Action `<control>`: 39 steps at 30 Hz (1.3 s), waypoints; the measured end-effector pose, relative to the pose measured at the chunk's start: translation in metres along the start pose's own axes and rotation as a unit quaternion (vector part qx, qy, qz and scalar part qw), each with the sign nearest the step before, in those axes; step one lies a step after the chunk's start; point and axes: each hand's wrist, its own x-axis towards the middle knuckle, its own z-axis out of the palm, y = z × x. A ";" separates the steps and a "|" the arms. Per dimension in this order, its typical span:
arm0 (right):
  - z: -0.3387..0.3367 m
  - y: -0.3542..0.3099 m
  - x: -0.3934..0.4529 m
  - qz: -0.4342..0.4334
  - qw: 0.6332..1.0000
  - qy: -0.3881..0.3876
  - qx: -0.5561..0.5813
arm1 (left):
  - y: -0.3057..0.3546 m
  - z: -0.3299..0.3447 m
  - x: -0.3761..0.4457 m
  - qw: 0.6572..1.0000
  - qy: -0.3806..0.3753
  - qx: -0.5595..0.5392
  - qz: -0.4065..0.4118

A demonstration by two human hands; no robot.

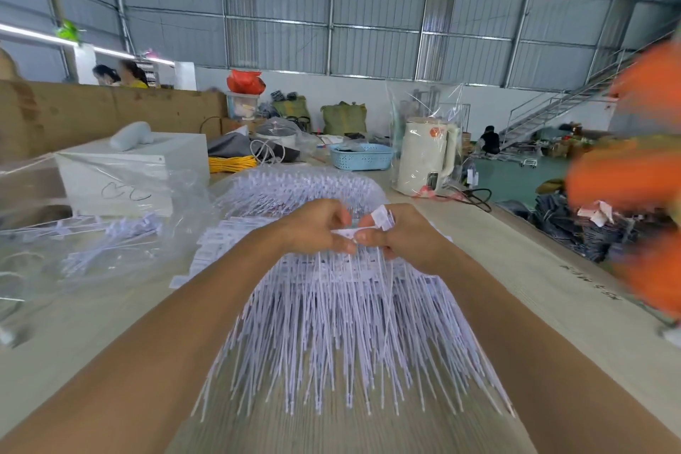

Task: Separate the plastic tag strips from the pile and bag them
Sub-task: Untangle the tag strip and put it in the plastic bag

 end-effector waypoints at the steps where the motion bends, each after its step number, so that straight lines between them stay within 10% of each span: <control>1: 0.000 0.001 0.000 0.004 1.000 -0.007 -0.001 | -0.001 -0.001 0.000 1.000 -0.006 0.011 0.001; 12: 0.010 -0.001 0.008 -0.042 0.977 -0.027 -0.208 | -0.010 0.001 0.002 0.997 0.019 0.021 -0.069; 24: 0.028 -0.001 -0.019 -0.298 0.843 0.100 -0.436 | -0.011 -0.003 0.003 0.989 -0.037 -0.113 -0.084; 30: 0.019 -0.025 -0.027 -0.234 0.920 0.232 -0.211 | -0.020 -0.015 0.001 0.994 0.016 -0.036 -0.105; 33: 0.006 -0.033 -0.015 -0.097 0.981 0.162 -0.041 | -0.017 -0.004 0.005 0.995 0.028 -0.055 -0.082; 37: 0.002 -0.024 0.000 -0.026 0.973 0.165 0.157 | -0.010 0.006 0.012 0.996 0.065 0.043 -0.050; 39: 0.003 -0.020 0.003 -0.019 0.967 0.176 0.184 | -0.002 0.011 0.011 0.991 0.111 -0.076 -0.021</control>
